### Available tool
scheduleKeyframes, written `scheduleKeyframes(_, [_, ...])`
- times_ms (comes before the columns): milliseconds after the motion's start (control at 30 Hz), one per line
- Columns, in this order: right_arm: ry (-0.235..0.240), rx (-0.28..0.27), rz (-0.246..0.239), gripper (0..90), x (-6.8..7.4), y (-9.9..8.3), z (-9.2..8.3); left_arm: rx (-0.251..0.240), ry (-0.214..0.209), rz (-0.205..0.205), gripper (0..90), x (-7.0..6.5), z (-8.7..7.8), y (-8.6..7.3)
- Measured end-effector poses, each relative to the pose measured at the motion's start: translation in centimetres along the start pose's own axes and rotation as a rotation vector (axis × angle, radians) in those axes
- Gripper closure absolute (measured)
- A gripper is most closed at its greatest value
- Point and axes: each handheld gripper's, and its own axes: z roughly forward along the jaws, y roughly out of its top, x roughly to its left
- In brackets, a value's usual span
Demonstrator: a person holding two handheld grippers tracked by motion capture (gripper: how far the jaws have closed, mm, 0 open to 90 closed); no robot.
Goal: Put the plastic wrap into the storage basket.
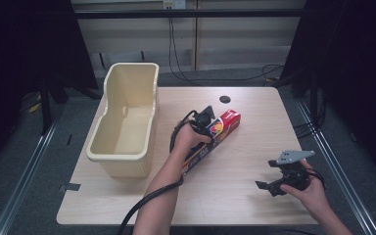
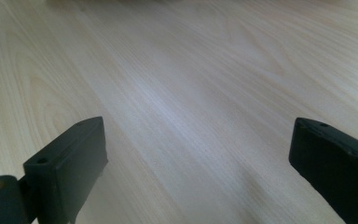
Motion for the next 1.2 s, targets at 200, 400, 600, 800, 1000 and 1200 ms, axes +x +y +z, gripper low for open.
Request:
scheduleKeyframes(200, [-0.003, 0.002, 0.004, 4.2, 0.0, 0.0, 0.0, 0.036, 0.020, 0.003, 40.8, -0.4, -1.6, 0.2])
scheduleKeyframes(400, [0.000, 0.002, 0.003, 4.2, 0.1, 0.1, 0.0, 0.024, 0.009, -0.012, 40.8, -0.7, -3.2, 0.4])
scheduleKeyframes(600, [0.001, -0.004, 0.000, 3.6, 0.1, 0.1, 0.1, 0.020, 0.005, -0.034, 40.8, -0.9, -4.9, 0.6])
scheduleKeyframes(800, [0.016, -0.006, 0.000, 2.6, 0.1, 0.1, 0.1, 0.022, 0.000, -0.033, 40.7, -1.3, -6.7, 0.8])
scheduleKeyframes(1000, [0.028, -0.014, -0.007, 2.6, 0.1, 0.2, 0.1, 0.029, 0.005, -0.040, 40.8, -1.6, -7.8, 0.9])
scheduleKeyframes(1200, [0.026, -0.015, 0.000, 2.6, 0.1, 0.1, 0.1, 0.025, -0.006, -0.060, 40.8, -1.8, -8.9, 1.0])
